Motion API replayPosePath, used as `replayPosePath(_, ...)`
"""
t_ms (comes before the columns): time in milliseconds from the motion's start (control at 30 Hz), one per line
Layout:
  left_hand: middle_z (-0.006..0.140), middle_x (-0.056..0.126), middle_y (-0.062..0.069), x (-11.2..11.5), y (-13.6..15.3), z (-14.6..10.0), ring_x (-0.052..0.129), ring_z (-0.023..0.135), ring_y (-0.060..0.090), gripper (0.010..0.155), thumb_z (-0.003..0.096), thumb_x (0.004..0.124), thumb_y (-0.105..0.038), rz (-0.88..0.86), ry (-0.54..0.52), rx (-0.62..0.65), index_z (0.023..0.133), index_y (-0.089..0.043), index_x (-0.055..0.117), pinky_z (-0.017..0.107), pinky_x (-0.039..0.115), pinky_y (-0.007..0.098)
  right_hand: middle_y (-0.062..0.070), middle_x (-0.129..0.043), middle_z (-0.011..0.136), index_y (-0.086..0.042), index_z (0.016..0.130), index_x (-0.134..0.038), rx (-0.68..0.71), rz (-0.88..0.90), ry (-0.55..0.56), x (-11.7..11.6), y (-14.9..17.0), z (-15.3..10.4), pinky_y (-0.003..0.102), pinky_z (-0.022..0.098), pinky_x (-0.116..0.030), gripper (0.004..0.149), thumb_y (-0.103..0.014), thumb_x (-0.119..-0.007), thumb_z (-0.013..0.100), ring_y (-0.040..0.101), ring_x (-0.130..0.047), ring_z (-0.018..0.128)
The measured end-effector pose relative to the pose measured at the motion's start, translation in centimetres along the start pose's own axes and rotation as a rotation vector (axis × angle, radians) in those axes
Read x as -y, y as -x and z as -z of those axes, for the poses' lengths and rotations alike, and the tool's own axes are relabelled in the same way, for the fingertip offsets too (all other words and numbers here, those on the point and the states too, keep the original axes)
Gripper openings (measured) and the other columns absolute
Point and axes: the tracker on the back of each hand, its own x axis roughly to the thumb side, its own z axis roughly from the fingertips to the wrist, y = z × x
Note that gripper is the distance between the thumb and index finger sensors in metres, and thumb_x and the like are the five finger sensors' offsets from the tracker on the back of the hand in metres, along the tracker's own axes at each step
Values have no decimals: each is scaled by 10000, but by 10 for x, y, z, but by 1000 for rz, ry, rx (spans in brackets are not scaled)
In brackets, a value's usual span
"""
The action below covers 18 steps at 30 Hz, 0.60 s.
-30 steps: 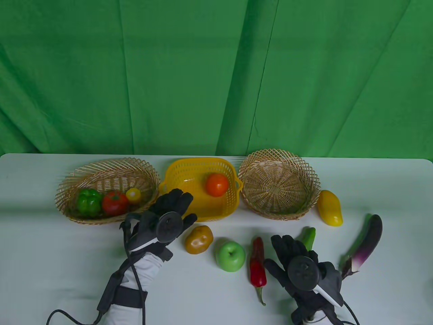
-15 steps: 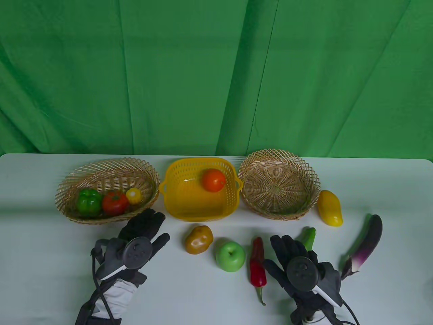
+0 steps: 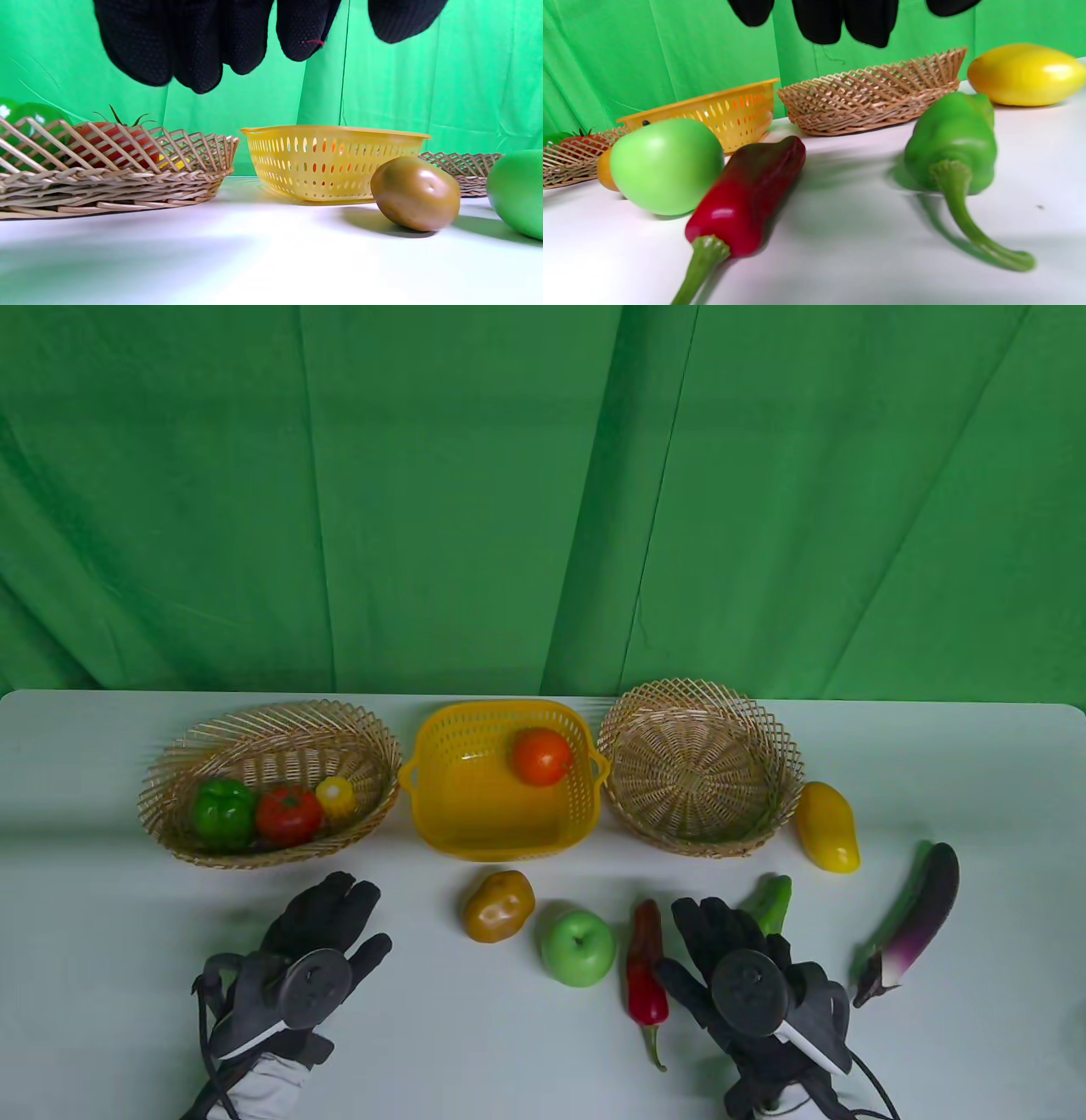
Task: Place 10 objects into 3 containers, with green background
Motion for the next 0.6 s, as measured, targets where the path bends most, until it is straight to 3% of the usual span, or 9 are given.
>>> replayPosePath(267, 1155, 663, 141, 0, 0, -4, 807, 992, 389, 664, 557, 603, -616, -96, -13, 4, 1138, -299, 566, 633, 751, 552, 202, -423, 1262, -266, 1199, -351, -6, -12, -18, -4, -1, 2, 765, 748, -361, 770, -690, -453, 564, 512, -453, 1111)
replayPosePath(600, 1153, 670, 140, -1, 3, -6, 812, 990, 388, 664, 556, 604, -617, -68, -7, 12, 1138, -298, 573, 632, 752, 554, 203, -400, 1265, -266, 1200, -335, 2, -56, -41, -16, -8, 5, 758, 755, -352, 772, -687, -453, 564, 515, -430, 1115)
